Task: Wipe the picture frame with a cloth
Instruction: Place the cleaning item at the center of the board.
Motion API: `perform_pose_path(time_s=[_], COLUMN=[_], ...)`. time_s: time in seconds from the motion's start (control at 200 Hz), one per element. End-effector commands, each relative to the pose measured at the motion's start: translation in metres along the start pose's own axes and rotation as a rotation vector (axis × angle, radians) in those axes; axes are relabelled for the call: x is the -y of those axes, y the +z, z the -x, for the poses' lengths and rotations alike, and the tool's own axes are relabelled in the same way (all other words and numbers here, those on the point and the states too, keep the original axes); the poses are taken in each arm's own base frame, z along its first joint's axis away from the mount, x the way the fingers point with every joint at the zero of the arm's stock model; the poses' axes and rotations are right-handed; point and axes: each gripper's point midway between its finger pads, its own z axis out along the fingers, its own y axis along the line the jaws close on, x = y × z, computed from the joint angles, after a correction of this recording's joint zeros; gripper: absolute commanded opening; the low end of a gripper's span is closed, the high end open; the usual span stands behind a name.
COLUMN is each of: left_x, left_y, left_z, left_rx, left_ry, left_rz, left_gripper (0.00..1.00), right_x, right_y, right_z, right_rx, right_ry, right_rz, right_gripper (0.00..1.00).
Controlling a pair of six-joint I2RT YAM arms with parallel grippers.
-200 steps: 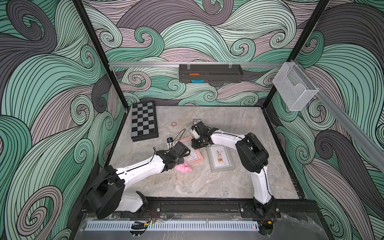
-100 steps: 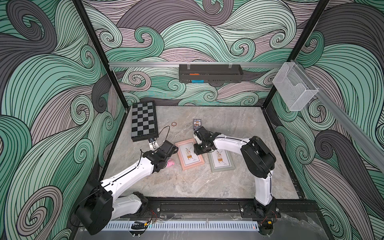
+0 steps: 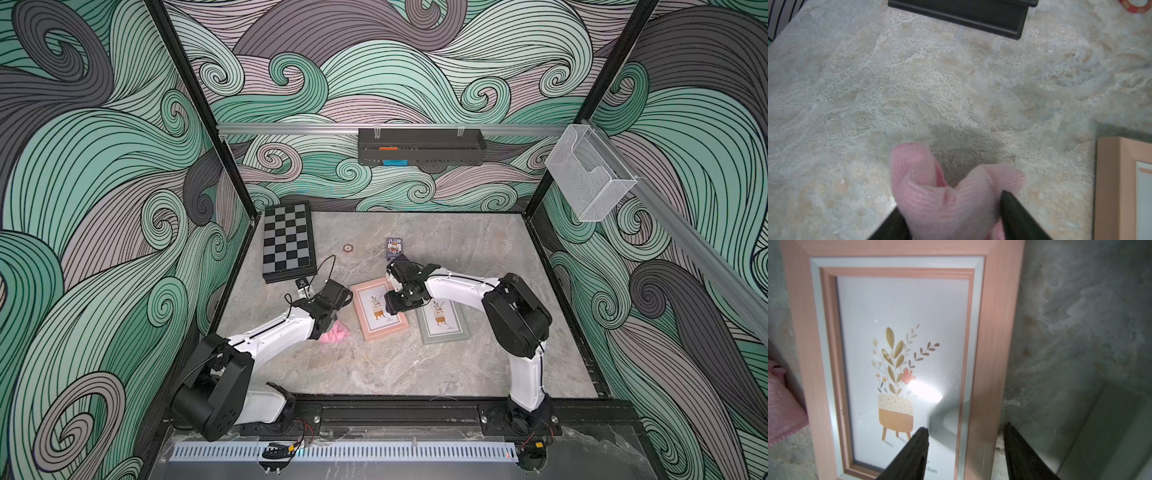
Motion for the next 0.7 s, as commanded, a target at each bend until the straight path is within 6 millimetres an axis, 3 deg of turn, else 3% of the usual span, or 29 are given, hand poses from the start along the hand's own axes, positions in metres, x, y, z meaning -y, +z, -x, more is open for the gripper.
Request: perform_pose_path(time_s=[0.0,0.21,0.32,0.415,0.54,0.59,0.645,0.695], left_x=[-0.009,-0.012,-0.018,-0.018,-0.028,-0.044,-0.058,-0.074], left_y=[-0.021,-0.048,-0.065,-0.078,-0.093,-0.1,-0.107,-0.111], left_z=[0.022,0.042,0.051,0.061,0.077,0.085,0.093,0.097], left_rx=[0.042,0.062,0.083,0.138,0.239,0.281,0.325,0.356], left_ry=[-0.052,-0.026,-0.062,-0.088,-0.117,-0.152,-0.182,-0.221], left_rz=[0.026,-0.008,-0.036,-0.111,-0.148,-0.099,-0.053,0.002], left_gripper=[0.99,0.99,0.99,0.99,0.99,0.99,0.98,0.99], right_x=[0.001,-0.004,-0.008,-0.013,-0.018,-0.009,0.015,0.046], right_y=[-0.009,-0.019,-0.035,-0.06,-0.116,-0.138,-0.162,-0.181], right_z=[-0.012,-0.001,0.01,0.019,0.031,0.034,0.036,0.036], right_rx=[-0.053,-0.019,0.028,0.085,0.214,0.278,0.342,0.395], right_ry=[-0.029,-0.068,-0.09,-0.109,-0.142,-0.154,-0.153,-0.123], right_rz=[-0.009,-0.003,0.001,0.011,0.019,-0.032,-0.147,-0.269], right_gripper=[0.63,0.68,0.68,0.69,0.72,0.8,0.98,0.99])
